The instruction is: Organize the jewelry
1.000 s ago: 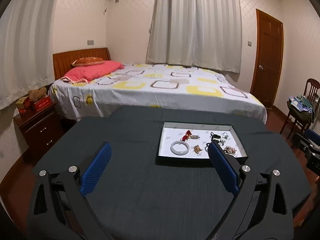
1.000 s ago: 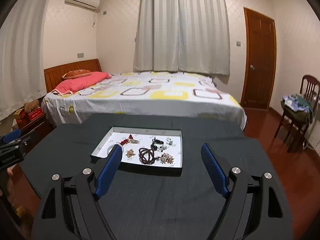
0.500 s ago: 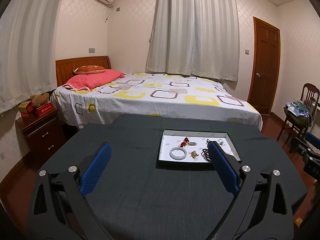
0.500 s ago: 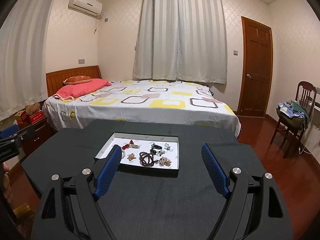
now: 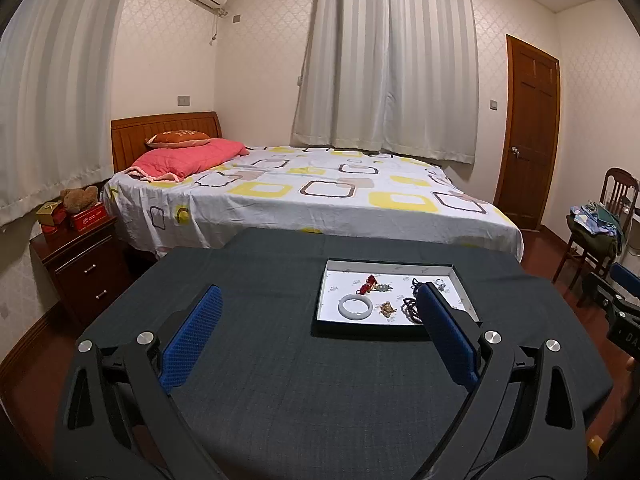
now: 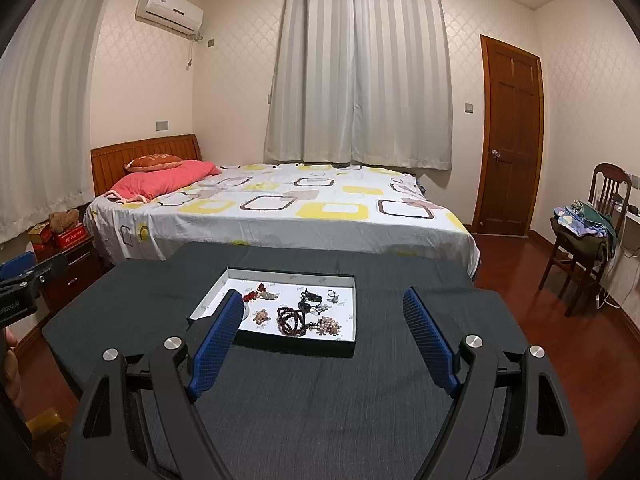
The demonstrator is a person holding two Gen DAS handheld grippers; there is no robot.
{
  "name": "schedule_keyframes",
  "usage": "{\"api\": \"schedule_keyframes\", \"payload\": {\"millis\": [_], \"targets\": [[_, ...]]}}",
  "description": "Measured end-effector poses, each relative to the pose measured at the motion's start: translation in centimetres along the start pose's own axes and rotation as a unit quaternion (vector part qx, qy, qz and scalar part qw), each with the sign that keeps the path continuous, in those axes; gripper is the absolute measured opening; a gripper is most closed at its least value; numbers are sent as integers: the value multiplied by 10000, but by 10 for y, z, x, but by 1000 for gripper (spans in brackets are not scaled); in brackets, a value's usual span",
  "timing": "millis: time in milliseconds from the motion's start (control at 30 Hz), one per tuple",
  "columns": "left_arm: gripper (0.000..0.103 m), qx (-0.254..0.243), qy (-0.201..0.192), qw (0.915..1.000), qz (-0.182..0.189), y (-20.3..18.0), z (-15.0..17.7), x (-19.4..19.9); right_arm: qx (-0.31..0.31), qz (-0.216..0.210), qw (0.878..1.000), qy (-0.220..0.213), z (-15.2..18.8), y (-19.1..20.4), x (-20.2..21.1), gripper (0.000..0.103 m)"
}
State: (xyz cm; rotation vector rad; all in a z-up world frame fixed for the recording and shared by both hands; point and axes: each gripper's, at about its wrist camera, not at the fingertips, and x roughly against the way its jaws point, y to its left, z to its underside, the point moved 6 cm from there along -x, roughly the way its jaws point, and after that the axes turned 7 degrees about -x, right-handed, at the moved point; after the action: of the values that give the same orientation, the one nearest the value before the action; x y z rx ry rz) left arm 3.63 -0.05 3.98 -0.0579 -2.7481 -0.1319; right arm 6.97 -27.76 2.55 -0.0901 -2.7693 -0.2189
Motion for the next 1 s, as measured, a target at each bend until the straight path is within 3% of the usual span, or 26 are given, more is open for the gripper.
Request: {"api": "schedule_keyframes", "payload": {"millis": [1000], "targets": [[95,-14,-44,10000,65,-10,0,2,23,-25,10000,-8,-1,2,2,79]]}}
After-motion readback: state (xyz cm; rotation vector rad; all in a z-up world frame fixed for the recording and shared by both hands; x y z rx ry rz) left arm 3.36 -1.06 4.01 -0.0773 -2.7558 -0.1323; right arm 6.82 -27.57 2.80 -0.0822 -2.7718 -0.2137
